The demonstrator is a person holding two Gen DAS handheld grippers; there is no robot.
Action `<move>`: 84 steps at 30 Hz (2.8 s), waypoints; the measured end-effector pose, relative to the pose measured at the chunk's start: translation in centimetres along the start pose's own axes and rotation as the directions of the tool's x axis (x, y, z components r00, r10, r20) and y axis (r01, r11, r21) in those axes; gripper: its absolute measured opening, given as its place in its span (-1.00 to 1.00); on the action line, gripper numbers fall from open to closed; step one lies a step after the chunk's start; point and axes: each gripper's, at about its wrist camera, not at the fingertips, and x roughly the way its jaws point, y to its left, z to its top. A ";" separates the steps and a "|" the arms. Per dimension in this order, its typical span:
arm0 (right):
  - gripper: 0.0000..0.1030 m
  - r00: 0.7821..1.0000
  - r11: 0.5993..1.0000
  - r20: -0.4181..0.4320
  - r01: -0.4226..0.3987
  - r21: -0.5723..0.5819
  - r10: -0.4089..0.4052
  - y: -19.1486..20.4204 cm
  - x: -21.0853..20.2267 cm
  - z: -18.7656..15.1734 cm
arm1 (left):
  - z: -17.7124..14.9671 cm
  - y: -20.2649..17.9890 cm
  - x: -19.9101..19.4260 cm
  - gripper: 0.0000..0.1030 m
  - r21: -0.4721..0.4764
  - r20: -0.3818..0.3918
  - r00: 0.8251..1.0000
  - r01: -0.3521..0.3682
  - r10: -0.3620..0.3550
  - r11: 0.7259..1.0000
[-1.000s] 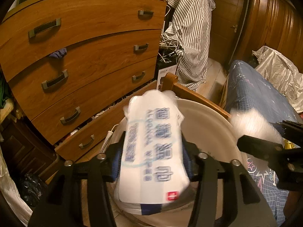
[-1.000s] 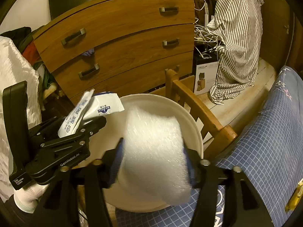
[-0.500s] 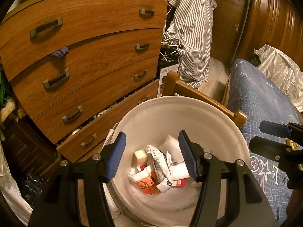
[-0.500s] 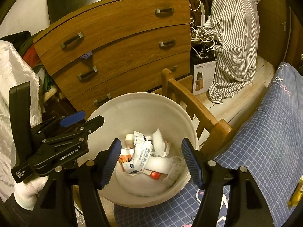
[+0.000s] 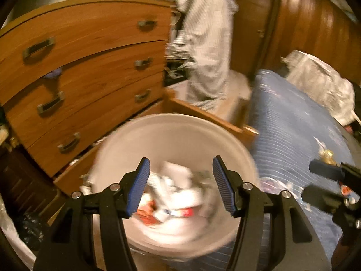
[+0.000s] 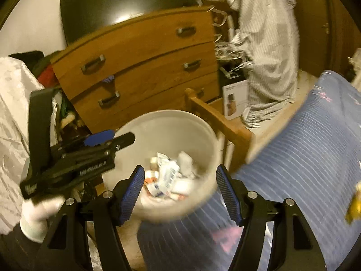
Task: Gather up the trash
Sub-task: 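Move both tools back over the trash on the bed, then grasp the orange-white paper cup with the left tool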
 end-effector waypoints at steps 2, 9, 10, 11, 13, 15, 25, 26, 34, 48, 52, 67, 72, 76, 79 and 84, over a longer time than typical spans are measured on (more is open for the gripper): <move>0.30 0.999 0.998 0.036 0.035 0.043 -0.036 -2.5 -3.1 -3.2 | -0.7 -2.8 -0.1 0.08 0.035 -0.008 0.999 0.049 -0.049 0.998; 0.30 0.955 0.926 0.072 0.258 0.275 -0.287 -14.9 -15.9 -16.6 | -5.0 -15.2 -0.3 0.24 0.188 -0.081 0.966 0.257 -0.246 0.948; 0.30 0.942 0.906 0.069 0.293 0.306 -0.328 -16.5 -17.5 -18.2 | -5.7 -16.6 -0.1 0.24 0.205 -0.099 0.960 0.277 -0.262 0.939; 0.30 0.930 0.883 0.064 0.320 0.343 -0.361 -18.1 -19.1 -19.9 | -6.4 -17.7 0.1 0.24 0.220 -0.116 0.955 0.293 -0.273 0.931; 0.30 0.896 0.821 0.046 0.384 0.422 -0.442 -21.8 -22.5 -23.4 | -8.3 -21.1 0.8 0.24 0.263 -0.168 0.939 0.335 -0.299 0.905; 0.30 0.868 0.762 0.025 0.422 0.492 -0.497 -24.8 -24.7 -26.5 | -9.6 -23.6 1.4 0.24 0.291 -0.212 0.924 0.371 -0.318 0.882; 0.30 0.871 0.689 -0.061 0.426 0.586 -0.487 -34.4 -22.9 -29.4 | -12.1 -34.1 3.5 0.24 0.349 -0.325 0.875 0.463 -0.358 0.815; 0.28 0.878 0.694 -0.069 0.421 0.585 -0.474 -35.0 -22.4 -29.0 | -12.0 -35.0 3.9 0.24 0.345 -0.332 0.871 0.470 -0.363 0.812; -0.44 0.898 0.718 -0.081 0.397 0.572 -0.432 -37.4 -24.7 -31.6 | -9.9 -41.9 6.0 0.40 0.326 -0.328 0.840 0.530 -0.432 0.783; -0.44 0.927 0.702 0.019 0.271 0.659 -0.376 -36.9 -30.4 -38.4 | -13.5 -50.8 8.0 0.51 0.358 -0.548 0.648 0.753 -0.529 0.552; -0.44 0.927 0.705 0.034 0.260 0.660 -0.373 -36.8 -31.0 -39.0 | -18.1 -50.9 3.3 0.51 0.416 -0.712 0.508 0.861 -0.484 0.291; -0.03 0.888 0.779 0.026 0.388 0.492 -0.459 -37.0 -34.0 -33.0 | -14.4 -50.2 1.5 0.71 0.519 -0.469 0.698 0.713 -0.541 0.471; -0.03 0.896 0.814 -0.034 0.417 0.404 -0.443 -38.3 -31.3 -29.9 | -17.0 -53.9 2.6 0.71 0.659 -0.464 0.776 0.625 -0.427 0.420; -0.03 0.900 0.838 -0.082 0.429 0.337 -0.428 -39.2 -29.3 -28.2 | -18.0 -54.6 4.0 0.16 0.707 -0.458 0.812 0.579 -0.361 0.405; -0.03 0.900 0.855 -0.115 0.436 0.280 -0.421 -40.0 -27.7 -26.6 | -16.7 -52.8 4.7 -0.11 0.628 -0.497 0.769 0.639 -0.403 0.444; -0.03 0.904 0.878 -0.176 0.422 0.224 -0.390 -41.8 -24.4 -24.5 | -14.5 -49.3 4.1 -0.13 0.566 -0.458 0.759 0.650 -0.462 0.507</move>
